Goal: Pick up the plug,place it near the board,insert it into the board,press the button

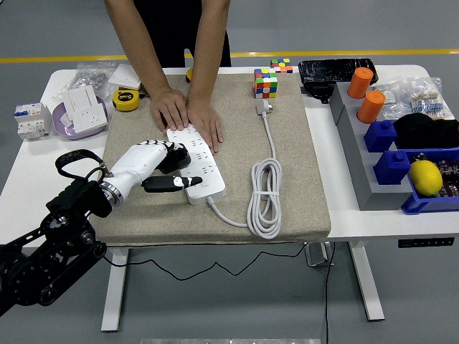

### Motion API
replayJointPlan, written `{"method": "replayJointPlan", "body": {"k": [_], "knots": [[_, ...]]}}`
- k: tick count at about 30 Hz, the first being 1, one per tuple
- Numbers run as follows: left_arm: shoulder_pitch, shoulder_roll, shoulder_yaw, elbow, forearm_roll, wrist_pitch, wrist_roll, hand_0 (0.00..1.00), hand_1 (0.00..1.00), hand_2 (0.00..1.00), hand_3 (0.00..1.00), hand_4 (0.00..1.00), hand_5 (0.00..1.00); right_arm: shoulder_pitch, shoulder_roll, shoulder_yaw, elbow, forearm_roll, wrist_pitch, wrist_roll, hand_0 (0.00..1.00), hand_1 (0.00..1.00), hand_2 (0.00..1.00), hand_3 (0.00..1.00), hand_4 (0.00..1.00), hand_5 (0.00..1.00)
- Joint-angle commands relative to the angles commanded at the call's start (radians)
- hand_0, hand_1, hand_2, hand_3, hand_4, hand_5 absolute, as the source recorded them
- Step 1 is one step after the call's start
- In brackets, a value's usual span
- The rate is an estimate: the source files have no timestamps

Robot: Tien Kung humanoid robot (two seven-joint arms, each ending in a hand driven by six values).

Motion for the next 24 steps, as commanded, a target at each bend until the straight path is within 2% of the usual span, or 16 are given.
{"method": "replayJointPlan", "body": {"k": [8,15,24], "knots": [[-0.029,-0.016,0.026,0.019,0.005,-0.003,0.0,0.884,0.883,0.829,0.813,0.998,0.927,0.001,-0.001,-0.005,0.0,0.0,0.0,0.0,0.806,0.722,0.714,0.687,0.998,0.791],[-0.027,-0.006,0.023,0.018,0.006,-0.002,-0.001,0.882,0.881,0.829,0.809,0.998,0.931,-0.002,0.0,-0.001,0.0,-0.002,-0.001,-0.001,0.806,0.722,0.714,0.688,0.998,0.794],[-0.034,-0.006,0.018,0.009,0.014,-0.003,-0.001,0.881,0.88,0.828,0.808,0.998,0.933,0.004,-0.001,-0.004,0.0,0.004,-0.001,0.001,0.806,0.722,0.714,0.689,0.998,0.795]]}}
